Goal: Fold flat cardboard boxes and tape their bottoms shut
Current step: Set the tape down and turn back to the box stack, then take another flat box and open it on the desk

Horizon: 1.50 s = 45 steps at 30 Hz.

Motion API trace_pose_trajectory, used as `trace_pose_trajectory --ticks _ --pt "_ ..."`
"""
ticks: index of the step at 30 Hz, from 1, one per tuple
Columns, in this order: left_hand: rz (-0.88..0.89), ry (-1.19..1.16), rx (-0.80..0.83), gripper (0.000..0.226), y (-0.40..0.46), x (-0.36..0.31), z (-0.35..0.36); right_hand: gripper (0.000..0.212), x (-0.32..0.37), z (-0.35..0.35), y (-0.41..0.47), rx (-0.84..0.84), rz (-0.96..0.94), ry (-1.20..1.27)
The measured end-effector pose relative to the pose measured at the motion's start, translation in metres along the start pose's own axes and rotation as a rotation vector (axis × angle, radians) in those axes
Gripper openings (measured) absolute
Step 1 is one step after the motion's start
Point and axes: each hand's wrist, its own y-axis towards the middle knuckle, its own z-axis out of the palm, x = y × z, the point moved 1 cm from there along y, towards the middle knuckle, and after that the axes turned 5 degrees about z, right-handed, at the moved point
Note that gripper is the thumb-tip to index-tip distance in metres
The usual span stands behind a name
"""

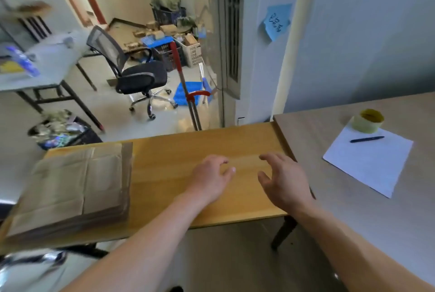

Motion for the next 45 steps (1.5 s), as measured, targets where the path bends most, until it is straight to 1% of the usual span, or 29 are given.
trace_pose_trajectory --ticks 6,10,14,16,17,20,21,23,26,30,32,34,37,38,39,40,42,43,44,45 --pt "0.003 0.098 -0.125 0.039 -0.033 0.100 -0.083 0.040 0.114 0.058 0.011 0.055 -0.124 -0.020" --pt "-0.030 0.334 -0.176 0.042 -0.059 0.188 -0.141 0.041 0.203 0.112 0.013 0.119 -0.202 -0.028" --pt "-0.092 0.486 -0.113 0.045 -0.086 0.280 -0.185 0.044 0.287 0.169 0.012 0.211 -0.273 -0.028" --pt "-0.122 0.561 -0.057 0.051 -0.098 0.321 -0.202 0.052 0.321 0.195 0.011 0.272 -0.316 -0.052" --pt "-0.150 0.599 -0.023 0.056 -0.105 0.341 -0.208 0.059 0.334 0.208 0.010 0.318 -0.332 -0.076" --pt "-0.306 0.638 0.112 0.087 -0.127 0.398 -0.218 0.087 0.361 0.250 0.006 0.518 -0.326 -0.164" --pt "-0.367 0.624 0.153 0.097 -0.135 0.416 -0.219 0.094 0.365 0.264 0.004 0.576 -0.309 -0.194" --pt "-0.482 0.560 0.207 0.109 -0.148 0.446 -0.217 0.104 0.366 0.288 0.001 0.645 -0.280 -0.242" --pt "-0.571 0.466 0.246 0.114 -0.160 0.474 -0.207 0.107 0.359 0.315 -0.002 0.683 -0.244 -0.294" --pt "-0.611 0.385 0.222 0.114 -0.164 0.492 -0.193 0.100 0.353 0.331 -0.004 0.625 -0.246 -0.275" --pt "-0.615 0.331 0.171 0.111 -0.165 0.496 -0.188 0.097 0.353 0.332 -0.003 0.595 -0.227 -0.243" --pt "-0.601 0.309 0.076 0.106 -0.166 0.495 -0.186 0.096 0.354 0.330 0.001 0.587 -0.198 -0.231" --pt "-0.559 0.342 -0.134 0.099 -0.168 0.486 -0.202 0.097 0.359 0.315 0.003 0.581 -0.209 -0.188" --pt "-0.532 0.343 -0.221 0.095 -0.166 0.482 -0.215 0.093 0.362 0.306 0.005 0.569 -0.225 -0.145" --pt "-0.486 0.319 -0.320 0.088 -0.164 0.478 -0.232 0.086 0.367 0.295 0.010 0.548 -0.248 -0.087" --pt "-0.421 0.274 -0.421 0.075 -0.160 0.473 -0.251 0.073 0.373 0.281 0.017 0.514 -0.284 -0.003" --pt "-0.287 0.192 -0.590 0.048 -0.147 0.459 -0.293 0.033 0.397 0.249 0.032 0.367 -0.399 0.177" --pt "-0.243 0.168 -0.651 0.041 -0.139 0.449 -0.314 0.017 0.412 0.232 0.042 0.276 -0.449 0.224" --pt "-0.220 0.145 -0.713 0.038 -0.129 0.440 -0.335 0.015 0.428 0.216 0.054 0.207 -0.460 0.242" --pt "-0.218 0.110 -0.777 0.035 -0.118 0.430 -0.356 0.023 0.444 0.200 0.069 0.161 -0.407 0.245"
